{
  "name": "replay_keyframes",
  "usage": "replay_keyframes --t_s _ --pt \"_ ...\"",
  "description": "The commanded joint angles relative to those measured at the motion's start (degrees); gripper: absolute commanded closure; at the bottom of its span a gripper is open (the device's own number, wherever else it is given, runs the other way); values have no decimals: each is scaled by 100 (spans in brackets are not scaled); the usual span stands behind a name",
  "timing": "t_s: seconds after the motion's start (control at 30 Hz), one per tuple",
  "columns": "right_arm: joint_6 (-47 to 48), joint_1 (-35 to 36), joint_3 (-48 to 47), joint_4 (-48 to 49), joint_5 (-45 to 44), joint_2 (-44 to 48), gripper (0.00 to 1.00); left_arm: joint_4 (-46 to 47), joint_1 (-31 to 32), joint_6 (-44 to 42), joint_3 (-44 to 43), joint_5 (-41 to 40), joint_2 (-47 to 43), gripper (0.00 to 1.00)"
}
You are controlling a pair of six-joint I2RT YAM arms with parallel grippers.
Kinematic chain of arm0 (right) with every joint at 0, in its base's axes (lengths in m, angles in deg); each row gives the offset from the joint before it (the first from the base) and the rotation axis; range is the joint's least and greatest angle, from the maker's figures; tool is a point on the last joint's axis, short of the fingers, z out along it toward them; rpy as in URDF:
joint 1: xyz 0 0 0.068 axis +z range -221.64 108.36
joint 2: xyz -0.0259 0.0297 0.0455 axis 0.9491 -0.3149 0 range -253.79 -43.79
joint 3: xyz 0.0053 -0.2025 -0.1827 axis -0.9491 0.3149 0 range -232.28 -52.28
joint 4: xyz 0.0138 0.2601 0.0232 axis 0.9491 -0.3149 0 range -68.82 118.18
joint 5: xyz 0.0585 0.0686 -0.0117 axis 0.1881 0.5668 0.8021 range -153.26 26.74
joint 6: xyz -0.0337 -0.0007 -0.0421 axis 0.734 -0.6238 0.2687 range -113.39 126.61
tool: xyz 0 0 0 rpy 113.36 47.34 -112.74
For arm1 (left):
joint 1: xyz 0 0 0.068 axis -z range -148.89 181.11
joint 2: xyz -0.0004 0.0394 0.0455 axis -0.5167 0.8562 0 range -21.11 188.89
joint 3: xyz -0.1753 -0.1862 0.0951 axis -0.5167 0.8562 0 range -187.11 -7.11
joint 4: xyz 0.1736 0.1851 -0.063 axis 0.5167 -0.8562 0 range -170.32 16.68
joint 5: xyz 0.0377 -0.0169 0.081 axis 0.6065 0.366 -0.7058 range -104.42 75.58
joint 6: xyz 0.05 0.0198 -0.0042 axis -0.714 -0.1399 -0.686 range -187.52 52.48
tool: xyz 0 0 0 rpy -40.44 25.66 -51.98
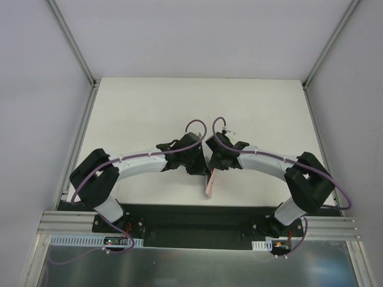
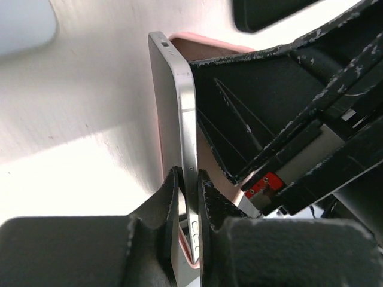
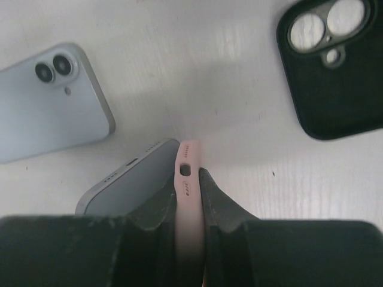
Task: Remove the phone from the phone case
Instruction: Remove the phone case from the phone, then place the phone case at the center of the board.
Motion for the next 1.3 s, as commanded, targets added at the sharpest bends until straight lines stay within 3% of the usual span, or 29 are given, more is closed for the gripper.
replay_keyframes --t_s 0.0,0.33,0.73,0.97,1.27 --pt "422 224 276 -1234 906 928 98 -604 -148 -572 315 -661 -268 100" --pt "677 -101 698 -1428 738 1598 99 -596 -446 -1029 104 -257 -1226 100" --pt "906 -330 461 -1472 844 1773 99 -613 -1685 -1099 -88 122 -2456 100" --pt "985 -453 74 -1744 695 1914 99 -692 -1941 -1231 -493 244 -2571 100" --pt "1178 -769 -76 -1903 729 2389 99 -745 -2073 -1293 -397 368 -2650 100"
